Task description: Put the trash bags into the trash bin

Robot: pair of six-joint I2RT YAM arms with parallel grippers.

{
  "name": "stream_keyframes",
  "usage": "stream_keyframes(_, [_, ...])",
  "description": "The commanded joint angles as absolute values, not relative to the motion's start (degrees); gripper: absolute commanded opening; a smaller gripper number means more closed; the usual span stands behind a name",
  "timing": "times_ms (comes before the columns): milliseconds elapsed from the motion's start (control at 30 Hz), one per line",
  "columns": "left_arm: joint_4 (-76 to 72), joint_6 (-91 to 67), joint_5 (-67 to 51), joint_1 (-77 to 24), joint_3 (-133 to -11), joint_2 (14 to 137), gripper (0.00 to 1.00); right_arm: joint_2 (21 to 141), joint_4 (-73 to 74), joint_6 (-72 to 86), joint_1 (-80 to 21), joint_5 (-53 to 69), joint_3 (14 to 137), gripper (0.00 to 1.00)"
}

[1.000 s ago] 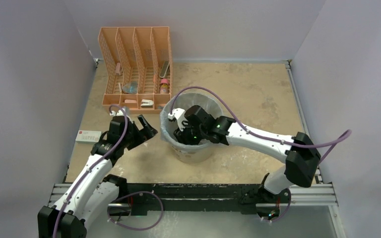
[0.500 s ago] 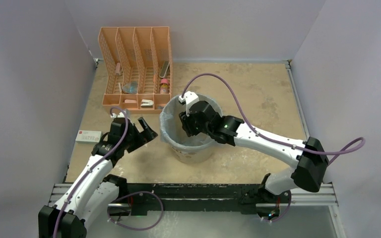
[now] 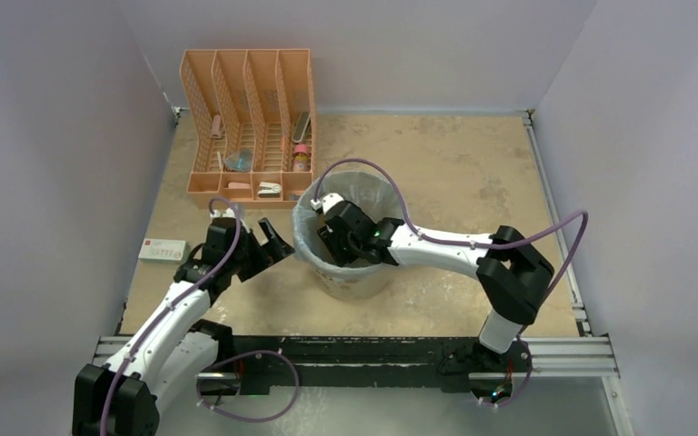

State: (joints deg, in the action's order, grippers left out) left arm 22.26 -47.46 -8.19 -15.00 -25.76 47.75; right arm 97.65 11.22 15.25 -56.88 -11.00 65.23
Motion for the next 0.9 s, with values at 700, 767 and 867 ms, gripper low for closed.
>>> stream_keyframes(700, [22.75, -47.97, -5.11, -14.59, -26.92, 45.05, 0.99, 104.68, 16.21, 9.34, -56.95, -1.60, 67.01, 0.45])
stream_keyframes(767, [22.95, -47.79, -4.71, -14.59, -27.11, 44.80, 0.99, 104.04, 16.58, 10.14, -56.95, -2.98, 68.56, 0.45])
stream_keyframes(867, [24.23, -47.36, -3.92, -14.59, -28.17, 45.04, 0.99, 100.68, 17.45, 11.15, -56.95, -3.29, 69.79, 0.45])
